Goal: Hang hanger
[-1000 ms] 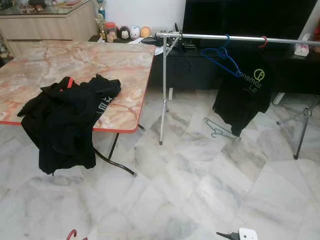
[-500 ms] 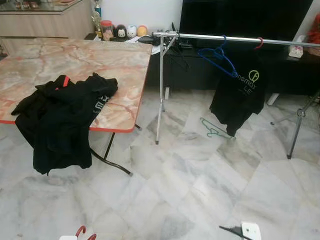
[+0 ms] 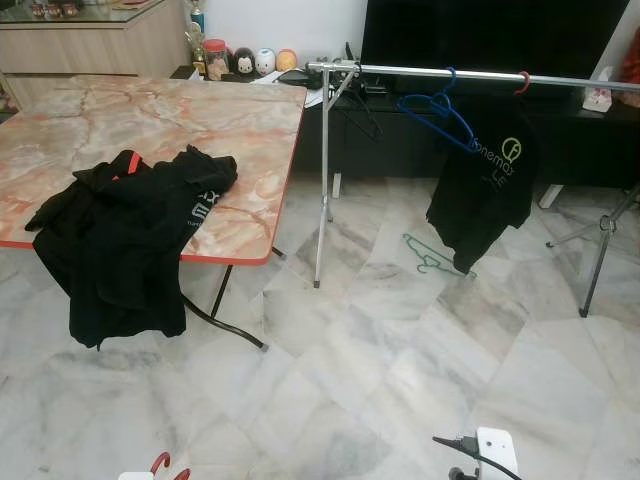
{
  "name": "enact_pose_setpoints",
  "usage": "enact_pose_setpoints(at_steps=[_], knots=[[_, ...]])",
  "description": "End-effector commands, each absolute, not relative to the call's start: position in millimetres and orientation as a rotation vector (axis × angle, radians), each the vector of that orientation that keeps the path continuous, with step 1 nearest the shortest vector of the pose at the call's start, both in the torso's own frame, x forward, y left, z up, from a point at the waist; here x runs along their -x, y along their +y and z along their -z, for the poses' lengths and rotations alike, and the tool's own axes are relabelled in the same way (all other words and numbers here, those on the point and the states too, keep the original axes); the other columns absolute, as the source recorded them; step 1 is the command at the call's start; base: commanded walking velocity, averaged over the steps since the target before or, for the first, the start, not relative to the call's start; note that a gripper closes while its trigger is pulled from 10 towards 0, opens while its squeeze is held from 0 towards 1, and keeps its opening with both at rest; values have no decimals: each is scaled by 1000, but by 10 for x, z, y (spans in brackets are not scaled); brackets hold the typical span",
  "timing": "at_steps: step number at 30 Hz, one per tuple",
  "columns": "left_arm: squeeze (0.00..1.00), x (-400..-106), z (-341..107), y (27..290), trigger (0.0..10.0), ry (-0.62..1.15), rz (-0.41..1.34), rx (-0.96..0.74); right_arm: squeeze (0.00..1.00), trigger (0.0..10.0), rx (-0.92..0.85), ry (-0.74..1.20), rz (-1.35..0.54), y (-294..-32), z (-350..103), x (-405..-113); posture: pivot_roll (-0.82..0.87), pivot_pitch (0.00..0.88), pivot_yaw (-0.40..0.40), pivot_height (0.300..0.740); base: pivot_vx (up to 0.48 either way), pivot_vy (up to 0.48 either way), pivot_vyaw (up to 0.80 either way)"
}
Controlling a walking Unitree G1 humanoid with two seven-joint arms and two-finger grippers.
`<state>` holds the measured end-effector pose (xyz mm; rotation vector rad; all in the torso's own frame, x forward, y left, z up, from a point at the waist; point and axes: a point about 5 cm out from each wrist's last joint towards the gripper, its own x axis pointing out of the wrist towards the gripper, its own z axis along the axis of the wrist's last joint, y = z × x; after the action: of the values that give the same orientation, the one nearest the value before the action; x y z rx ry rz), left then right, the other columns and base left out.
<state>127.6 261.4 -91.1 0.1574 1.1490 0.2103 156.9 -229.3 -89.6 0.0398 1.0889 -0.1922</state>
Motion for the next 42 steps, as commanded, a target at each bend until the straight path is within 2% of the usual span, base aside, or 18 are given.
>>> enact_pose_setpoints(at_steps=[1,9,16,24,42], knots=[[0,-1232,921,2632,10000,1168,-209,-178,0,10000,-44,1090,206,-2331,899,-1537,6,0,-51,740,0,-255,0],[0,-1234,935,2586,10000,1171,-201,-174,0,10000,-31,1084,210,-2398,848,-1623,8,0,-56,740,0,-277,0],[0,-1283,931,2549,10000,1162,-194,-165,0,10000,-27,1063,185,-2274,801,-1804,3,0,-54,740,0,-309,0],[0,-1298,934,2521,10000,1160,-180,-159,0,10000,-34,1058,176,-2163,797,-1866,4,0,-58,740,0,-309,0],[0,-1315,936,2496,10000,1159,-175,-146,0,10000,-40,1097,182,-2236,905,-1580,2,0,-62,740,0,-309,0]])
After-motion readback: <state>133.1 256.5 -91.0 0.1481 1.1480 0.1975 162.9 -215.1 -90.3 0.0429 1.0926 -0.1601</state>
